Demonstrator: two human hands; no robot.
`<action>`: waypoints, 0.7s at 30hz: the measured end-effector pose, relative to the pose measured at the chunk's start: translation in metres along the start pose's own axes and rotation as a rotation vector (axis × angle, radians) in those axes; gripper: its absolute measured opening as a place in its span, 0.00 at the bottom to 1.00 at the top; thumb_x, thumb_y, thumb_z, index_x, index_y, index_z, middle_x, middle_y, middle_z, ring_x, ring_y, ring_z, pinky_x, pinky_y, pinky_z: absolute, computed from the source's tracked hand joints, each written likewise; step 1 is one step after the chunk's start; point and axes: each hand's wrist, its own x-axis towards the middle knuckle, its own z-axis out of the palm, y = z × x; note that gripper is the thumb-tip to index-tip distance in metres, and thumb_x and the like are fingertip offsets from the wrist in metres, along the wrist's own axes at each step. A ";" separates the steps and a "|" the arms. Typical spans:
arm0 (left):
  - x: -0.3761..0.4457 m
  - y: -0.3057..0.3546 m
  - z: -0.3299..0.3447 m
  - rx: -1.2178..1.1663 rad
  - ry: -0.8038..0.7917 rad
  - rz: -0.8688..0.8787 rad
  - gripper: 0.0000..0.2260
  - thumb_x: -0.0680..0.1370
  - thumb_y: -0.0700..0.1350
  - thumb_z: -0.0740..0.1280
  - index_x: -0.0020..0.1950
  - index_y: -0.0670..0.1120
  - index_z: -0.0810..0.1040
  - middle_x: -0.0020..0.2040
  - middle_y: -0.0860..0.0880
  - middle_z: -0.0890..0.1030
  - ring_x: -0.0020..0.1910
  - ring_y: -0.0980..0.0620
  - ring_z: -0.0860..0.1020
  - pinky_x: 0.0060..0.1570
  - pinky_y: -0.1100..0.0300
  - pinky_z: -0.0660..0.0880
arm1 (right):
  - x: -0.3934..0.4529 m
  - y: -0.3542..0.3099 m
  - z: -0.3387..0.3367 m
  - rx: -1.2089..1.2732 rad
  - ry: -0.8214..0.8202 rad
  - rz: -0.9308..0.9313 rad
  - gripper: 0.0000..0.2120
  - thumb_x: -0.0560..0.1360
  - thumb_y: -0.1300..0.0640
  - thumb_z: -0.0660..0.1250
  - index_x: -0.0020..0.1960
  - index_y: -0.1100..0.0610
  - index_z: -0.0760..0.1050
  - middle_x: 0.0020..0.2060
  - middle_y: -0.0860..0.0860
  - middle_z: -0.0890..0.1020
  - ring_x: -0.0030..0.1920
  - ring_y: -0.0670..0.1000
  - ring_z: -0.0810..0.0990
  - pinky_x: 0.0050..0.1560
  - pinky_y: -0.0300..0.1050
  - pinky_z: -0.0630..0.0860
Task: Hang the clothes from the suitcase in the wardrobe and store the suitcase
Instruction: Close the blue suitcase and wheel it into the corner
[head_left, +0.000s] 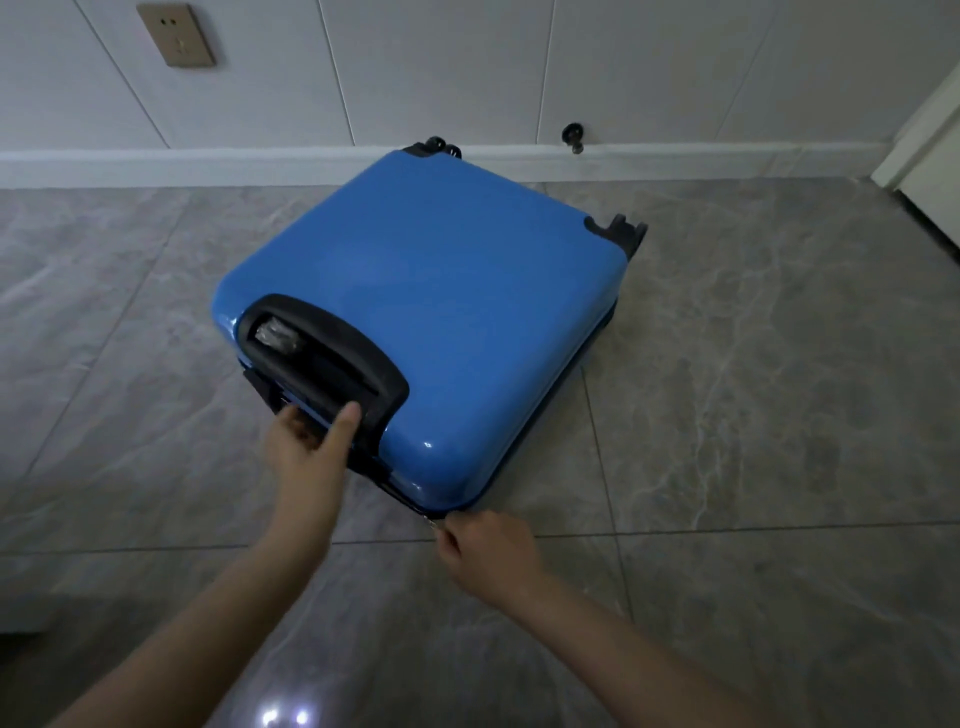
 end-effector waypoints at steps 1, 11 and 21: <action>-0.007 -0.008 0.003 0.048 -0.018 -0.003 0.25 0.73 0.54 0.69 0.65 0.47 0.65 0.58 0.51 0.72 0.55 0.55 0.73 0.63 0.57 0.70 | 0.000 0.003 -0.003 0.009 0.002 0.001 0.12 0.61 0.47 0.67 0.24 0.54 0.72 0.18 0.48 0.74 0.17 0.48 0.73 0.22 0.33 0.53; -0.014 -0.005 0.054 1.154 -0.215 0.806 0.52 0.56 0.67 0.73 0.75 0.49 0.59 0.76 0.42 0.58 0.75 0.42 0.56 0.72 0.45 0.50 | 0.000 -0.008 -0.008 0.145 -0.280 -0.011 0.09 0.79 0.55 0.52 0.47 0.60 0.67 0.52 0.60 0.78 0.51 0.60 0.77 0.40 0.46 0.62; -0.005 -0.010 0.050 1.173 -0.178 0.905 0.46 0.59 0.64 0.73 0.73 0.48 0.64 0.73 0.44 0.65 0.72 0.41 0.63 0.71 0.44 0.55 | -0.004 0.053 -0.029 -0.092 -0.109 -0.098 0.16 0.67 0.49 0.54 0.26 0.54 0.73 0.21 0.50 0.77 0.20 0.51 0.76 0.21 0.36 0.53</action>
